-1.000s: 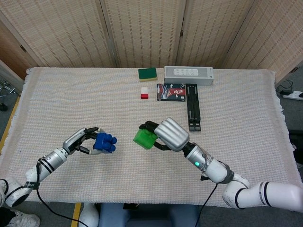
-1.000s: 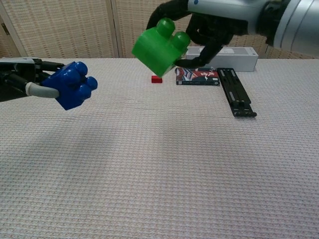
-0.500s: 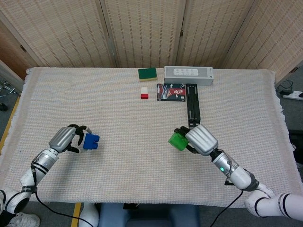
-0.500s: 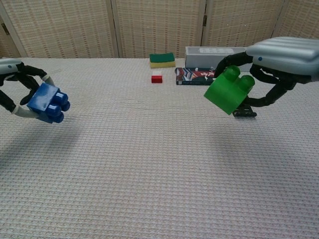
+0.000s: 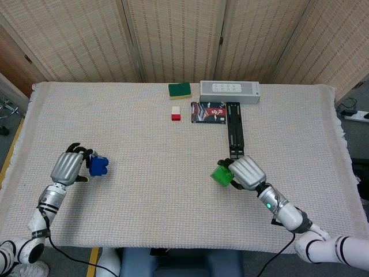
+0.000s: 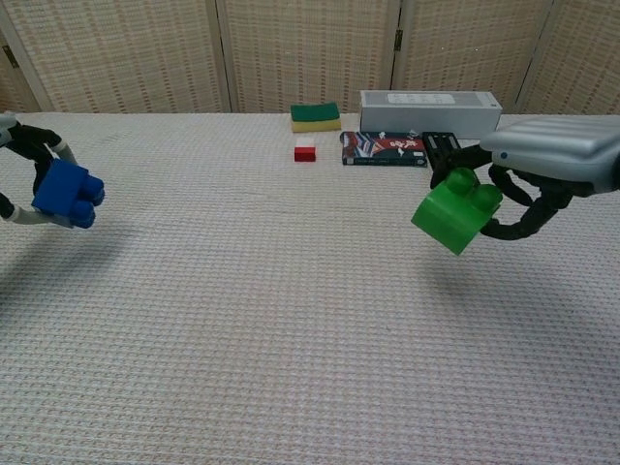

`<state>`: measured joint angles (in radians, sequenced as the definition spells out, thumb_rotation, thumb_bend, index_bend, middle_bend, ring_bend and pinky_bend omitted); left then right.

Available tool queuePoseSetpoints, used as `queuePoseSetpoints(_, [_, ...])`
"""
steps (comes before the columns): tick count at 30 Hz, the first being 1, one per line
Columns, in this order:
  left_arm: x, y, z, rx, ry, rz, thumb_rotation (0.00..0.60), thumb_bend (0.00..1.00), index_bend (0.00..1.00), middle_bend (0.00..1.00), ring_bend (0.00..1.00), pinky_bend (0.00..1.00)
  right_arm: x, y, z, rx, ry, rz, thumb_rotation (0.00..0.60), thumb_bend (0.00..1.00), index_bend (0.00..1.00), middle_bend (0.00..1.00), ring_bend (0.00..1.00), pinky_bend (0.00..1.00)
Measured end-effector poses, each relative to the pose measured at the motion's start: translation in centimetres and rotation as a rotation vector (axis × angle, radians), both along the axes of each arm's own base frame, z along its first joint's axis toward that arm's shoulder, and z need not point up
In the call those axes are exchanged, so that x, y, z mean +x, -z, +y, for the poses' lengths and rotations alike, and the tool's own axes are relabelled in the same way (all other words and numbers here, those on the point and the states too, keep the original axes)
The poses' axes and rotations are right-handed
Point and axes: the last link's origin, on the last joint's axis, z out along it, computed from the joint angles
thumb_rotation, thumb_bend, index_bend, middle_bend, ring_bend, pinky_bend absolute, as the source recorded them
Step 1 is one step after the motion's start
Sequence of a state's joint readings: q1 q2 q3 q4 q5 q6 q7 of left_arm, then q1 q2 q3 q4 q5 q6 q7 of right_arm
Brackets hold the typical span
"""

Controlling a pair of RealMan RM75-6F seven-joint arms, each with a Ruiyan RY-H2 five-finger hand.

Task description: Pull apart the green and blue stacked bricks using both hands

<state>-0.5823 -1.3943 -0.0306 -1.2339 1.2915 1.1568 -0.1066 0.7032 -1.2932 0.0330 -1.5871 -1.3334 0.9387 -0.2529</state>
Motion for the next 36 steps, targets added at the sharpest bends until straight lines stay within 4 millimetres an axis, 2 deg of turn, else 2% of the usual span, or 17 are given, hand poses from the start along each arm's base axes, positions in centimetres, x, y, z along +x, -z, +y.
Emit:
queuePoseSetpoints(2, [0.2,0.0,-0.1,0.006,-0.006,0.005,0.6,0.21,0.27,0.34,0.14,0.1,0.0,-0.2,-0.2,-0.009,0.008,0.003,0.6,0.41,0.16,0.28,0.46,0.7])
queuePoseSetpoints(4, [0.5,0.0,-0.3,0.0,-0.014,0.003,0.6,0.2,0.21,0.3,0.11,0.08,-0.1,-0.4,-0.2,-0.008,0.02,0.011,0.6,0.41,0.03,0.12,0.33,0.62])
queuePoseSetpoints(6, [0.7,0.1,-0.4,-0.008,-0.022,0.003,0.6,0.19,0.18,0.27,0.08,0.07,-0.3,-0.5,-0.3,0.0,0.043,0.022,0.6,0.41,0.0,0.04,0.25,0.54])
queuePoseSetpoints(8, [0.7,0.1,-0.4,-0.011,-0.032,0.015,0.6,0.19,0.16,0.25,0.07,0.06,-0.3,-0.7,-0.2,0.008,0.066,0.027,0.6,0.41,0.0,0.01,0.18,0.45])
queuePoseSetpoints(12, [0.9,0.2,-0.6,-0.015,-0.048,0.034,0.6,0.19,0.12,0.18,0.02,0.02,-0.1,-1.5,-0.1,0.025,0.093,0.039,0.6,0.41,0.0,0.0,0.08,0.3])
queuePoseSetpoints(17, [1.4,0.0,-1.0,-0.035,-0.057,0.023,0.6,0.2,0.1,0.12,0.0,0.0,0.1,-2.4,-0.2,0.034,0.108,0.03,0.6,0.41,0.0,0.0,0.03,0.18])
queuePoseSetpoints(23, [2.0,-0.8,-2.5,-0.045,-0.032,0.079,0.6,0.2,0.07,0.04,0.0,0.0,-0.4,-5.5,0.4,-0.051,0.106,0.048,0.6,0.41,0.0,0.0,0.0,0.01])
queuePoseSetpoints(26, [2.1,-1.4,-3.7,-0.034,-0.02,0.141,0.6,0.2,0.07,0.03,0.0,0.0,-1.2,-7.0,1.3,-0.151,0.109,0.06,0.6,0.41,0.0,0.0,0.0,0.0])
queuePoseSetpoints(31, [1.5,-2.4,-6.3,0.026,-0.015,0.247,0.6,0.2,0.06,0.03,0.0,0.0,-4.2,-9.8,4.1,-0.375,0.159,0.039,0.6,0.41,0.0,0.0,0.0,0.0])
queuePoseSetpoints(36, [0.3,-3.7,-9.4,0.132,-0.022,0.253,0.6,0.2,0.05,0.03,0.0,0.0,-9.0,-11.5,8.9,-0.537,0.242,0.045,0.6,0.41,0.0,0.0,0.0,0.0])
